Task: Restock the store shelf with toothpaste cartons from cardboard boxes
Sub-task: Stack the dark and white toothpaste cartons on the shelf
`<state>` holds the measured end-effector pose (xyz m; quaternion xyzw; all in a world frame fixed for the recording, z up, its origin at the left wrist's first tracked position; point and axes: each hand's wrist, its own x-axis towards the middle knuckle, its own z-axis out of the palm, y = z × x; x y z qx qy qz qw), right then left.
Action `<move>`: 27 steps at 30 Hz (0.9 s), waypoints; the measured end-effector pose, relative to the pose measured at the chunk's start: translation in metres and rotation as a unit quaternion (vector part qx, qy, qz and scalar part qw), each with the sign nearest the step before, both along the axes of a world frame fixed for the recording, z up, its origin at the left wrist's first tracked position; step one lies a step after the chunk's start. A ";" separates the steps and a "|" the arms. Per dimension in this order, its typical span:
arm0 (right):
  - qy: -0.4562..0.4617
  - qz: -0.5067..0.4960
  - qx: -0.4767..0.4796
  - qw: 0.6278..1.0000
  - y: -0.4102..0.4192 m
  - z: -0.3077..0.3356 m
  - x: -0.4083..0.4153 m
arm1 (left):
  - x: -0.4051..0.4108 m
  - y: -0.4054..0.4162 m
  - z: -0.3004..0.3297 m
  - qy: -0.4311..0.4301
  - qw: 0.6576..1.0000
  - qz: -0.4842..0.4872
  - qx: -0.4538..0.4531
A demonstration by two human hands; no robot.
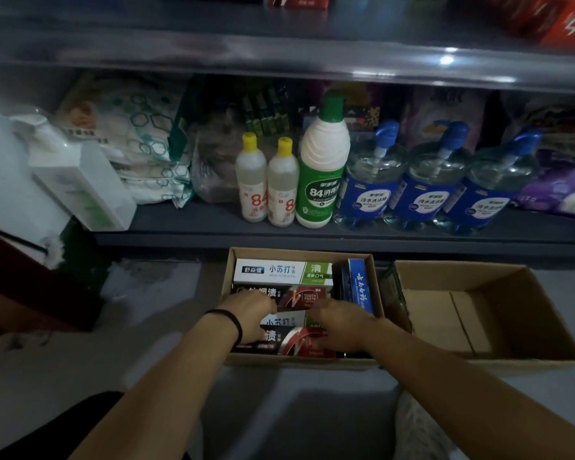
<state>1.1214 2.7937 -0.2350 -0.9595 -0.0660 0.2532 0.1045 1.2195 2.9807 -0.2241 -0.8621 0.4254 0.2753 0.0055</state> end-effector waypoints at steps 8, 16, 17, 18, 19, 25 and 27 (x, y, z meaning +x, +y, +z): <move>0.049 -0.026 0.029 0.998 0.008 -0.016 -0.005 | 0.001 0.014 -0.008 0.018 1.000 0.015 -0.005; 0.069 -0.057 0.053 0.995 0.013 -0.010 -0.001 | 0.009 0.022 0.000 0.016 0.999 0.019 -0.019; 0.068 -0.060 0.053 0.994 0.012 -0.010 -0.001 | 0.010 0.023 0.000 0.011 1.000 0.019 -0.016; 0.065 -0.063 0.052 0.995 0.012 -0.009 -0.001 | 0.011 0.024 0.001 0.005 1.000 0.017 -0.014; 0.063 -0.066 0.051 0.994 0.011 -0.008 0.000 | 0.011 0.025 0.002 0.003 1.000 0.016 -0.013; 0.049 -0.066 -0.008 0.997 0.010 0.001 0.003 | 0.016 0.029 0.013 -0.025 1.000 0.012 0.001; 0.022 -0.065 -0.035 0.997 0.006 0.009 0.002 | 0.017 0.029 0.019 -0.035 0.999 0.015 0.007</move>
